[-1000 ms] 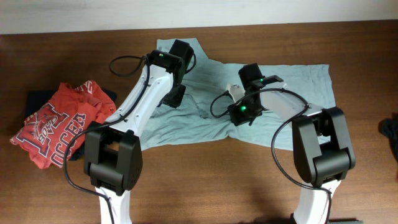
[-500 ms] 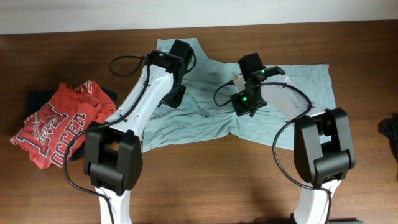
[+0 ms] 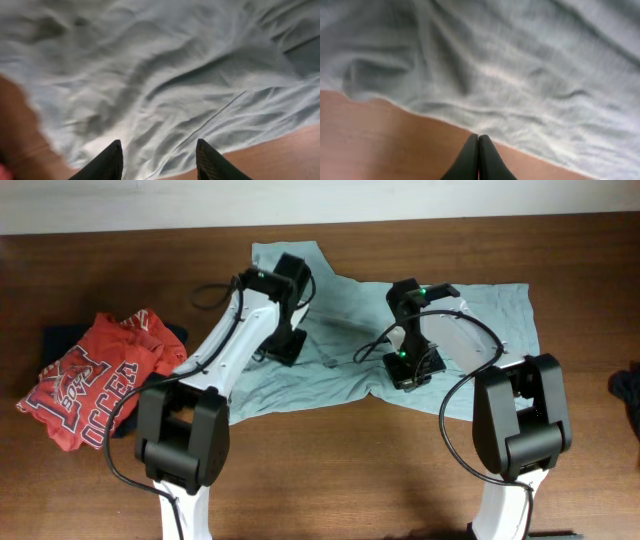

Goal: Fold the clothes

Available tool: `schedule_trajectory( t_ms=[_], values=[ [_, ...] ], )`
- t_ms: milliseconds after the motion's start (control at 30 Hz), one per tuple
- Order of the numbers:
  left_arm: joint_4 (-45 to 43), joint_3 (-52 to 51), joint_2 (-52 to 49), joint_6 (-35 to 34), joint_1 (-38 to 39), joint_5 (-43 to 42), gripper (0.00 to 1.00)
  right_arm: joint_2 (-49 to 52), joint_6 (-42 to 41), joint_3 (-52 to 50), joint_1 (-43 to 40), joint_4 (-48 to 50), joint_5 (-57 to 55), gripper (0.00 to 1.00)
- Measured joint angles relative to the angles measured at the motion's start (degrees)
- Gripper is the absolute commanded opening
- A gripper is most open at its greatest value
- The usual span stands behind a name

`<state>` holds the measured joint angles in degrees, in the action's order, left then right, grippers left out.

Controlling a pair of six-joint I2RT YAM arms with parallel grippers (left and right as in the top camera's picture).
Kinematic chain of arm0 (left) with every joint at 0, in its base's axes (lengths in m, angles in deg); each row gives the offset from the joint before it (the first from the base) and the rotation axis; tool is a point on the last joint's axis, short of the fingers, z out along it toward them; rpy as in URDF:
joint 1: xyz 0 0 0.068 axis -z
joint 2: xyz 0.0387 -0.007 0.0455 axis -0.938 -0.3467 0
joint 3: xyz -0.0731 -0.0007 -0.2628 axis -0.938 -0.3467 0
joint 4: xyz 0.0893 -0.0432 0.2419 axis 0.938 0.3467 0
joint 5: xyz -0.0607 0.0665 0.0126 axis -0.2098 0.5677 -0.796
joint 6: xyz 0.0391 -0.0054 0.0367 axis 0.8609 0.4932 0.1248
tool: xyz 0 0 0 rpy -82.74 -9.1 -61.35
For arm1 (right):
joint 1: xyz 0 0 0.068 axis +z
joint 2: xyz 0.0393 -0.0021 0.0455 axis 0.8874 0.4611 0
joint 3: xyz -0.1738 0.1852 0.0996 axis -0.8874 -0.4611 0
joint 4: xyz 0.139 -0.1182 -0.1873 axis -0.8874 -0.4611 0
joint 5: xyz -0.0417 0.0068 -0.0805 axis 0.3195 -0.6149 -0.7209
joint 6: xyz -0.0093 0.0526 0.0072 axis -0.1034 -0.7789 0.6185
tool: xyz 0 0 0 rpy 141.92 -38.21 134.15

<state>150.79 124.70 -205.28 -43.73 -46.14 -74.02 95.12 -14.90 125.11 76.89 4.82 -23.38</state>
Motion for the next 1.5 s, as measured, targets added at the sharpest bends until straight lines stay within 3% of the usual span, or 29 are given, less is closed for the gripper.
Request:
schedule_trajectory(
  t_ms=[233,600,767,1200,1500],
  values=[
    [-6.1,-10.8,0.0,-0.3,0.0,-3.5,0.47,-0.3,-3.4,0.1,-3.1,0.1,5.3,0.04],
    [-12.4,-19.3,2.2,-8.4,-1.7,-4.2,0.47,-14.5,-9.3,0.6,-23.7,-4.9,9.2,0.04],
    [-12.4,-21.3,3.3,-11.7,-4.8,-4.5,0.47,-14.9,-10.1,-2.4,-27.7,-4.7,9.2,0.04],
    [-12.4,-21.6,3.5,-12.8,-6.2,-4.7,0.47,-14.8,-20.4,-25.0,-30.6,12.6,2.7,0.04],
    [-12.4,-21.6,3.5,-12.9,-6.2,-4.7,0.47,-14.8,-24.6,-27.6,-37.9,18.3,-3.7,0.04]
  ],
)
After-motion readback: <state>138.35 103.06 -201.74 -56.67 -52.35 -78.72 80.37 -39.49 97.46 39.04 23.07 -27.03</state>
